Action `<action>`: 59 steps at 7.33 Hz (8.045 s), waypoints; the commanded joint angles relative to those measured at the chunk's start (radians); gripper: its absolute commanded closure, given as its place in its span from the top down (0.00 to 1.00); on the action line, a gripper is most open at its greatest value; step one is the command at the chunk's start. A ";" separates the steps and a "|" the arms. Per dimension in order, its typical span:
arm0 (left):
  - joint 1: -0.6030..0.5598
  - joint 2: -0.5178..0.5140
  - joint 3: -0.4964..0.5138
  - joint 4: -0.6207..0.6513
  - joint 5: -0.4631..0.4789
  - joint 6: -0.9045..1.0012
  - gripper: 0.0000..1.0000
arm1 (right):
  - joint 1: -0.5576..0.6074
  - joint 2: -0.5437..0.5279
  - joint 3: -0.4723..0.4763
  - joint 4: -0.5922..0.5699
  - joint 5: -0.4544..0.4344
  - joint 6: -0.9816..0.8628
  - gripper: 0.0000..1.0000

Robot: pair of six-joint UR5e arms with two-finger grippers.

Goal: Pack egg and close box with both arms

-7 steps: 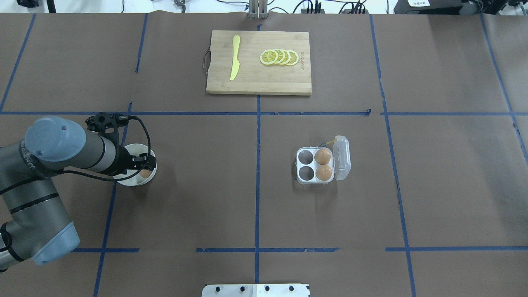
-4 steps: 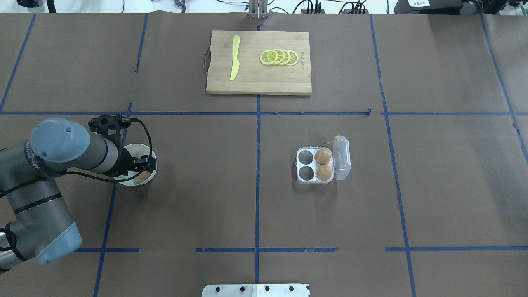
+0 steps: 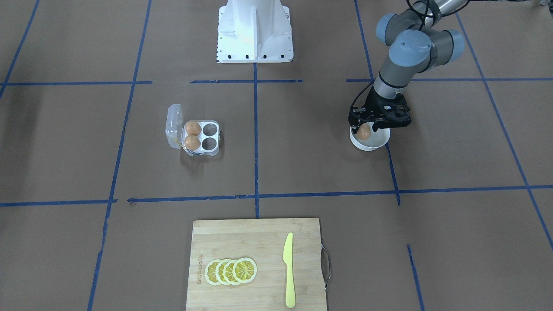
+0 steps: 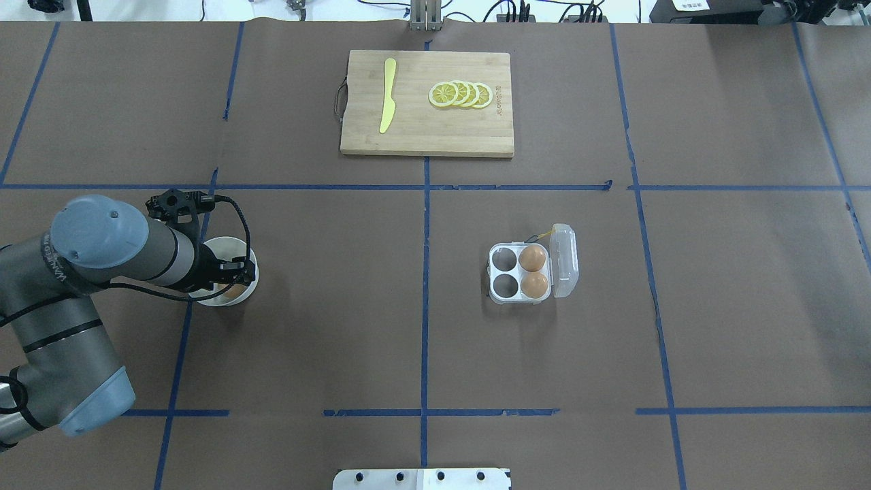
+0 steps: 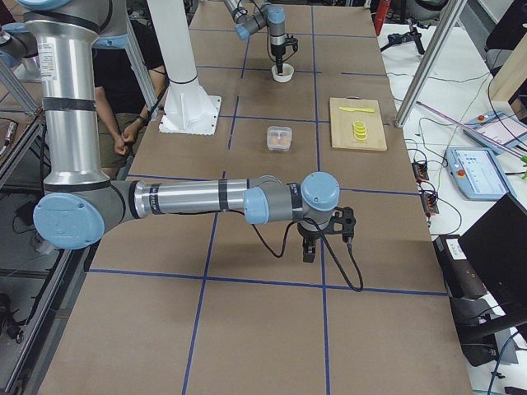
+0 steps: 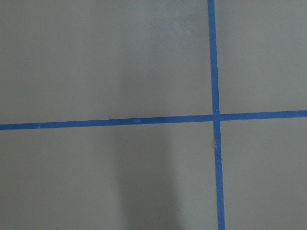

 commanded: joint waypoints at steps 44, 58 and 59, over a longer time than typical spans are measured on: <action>-0.538 -0.095 -0.034 0.080 -0.248 0.724 1.00 | -0.936 0.498 0.170 0.328 -0.422 1.158 0.83; -1.012 0.160 0.207 0.264 -0.318 1.520 1.00 | 0.023 -0.017 0.029 -0.141 -0.089 -0.210 1.00; -1.012 0.160 0.215 0.264 -0.322 1.520 1.00 | 0.023 -0.019 -0.004 -0.143 -0.087 -0.200 1.00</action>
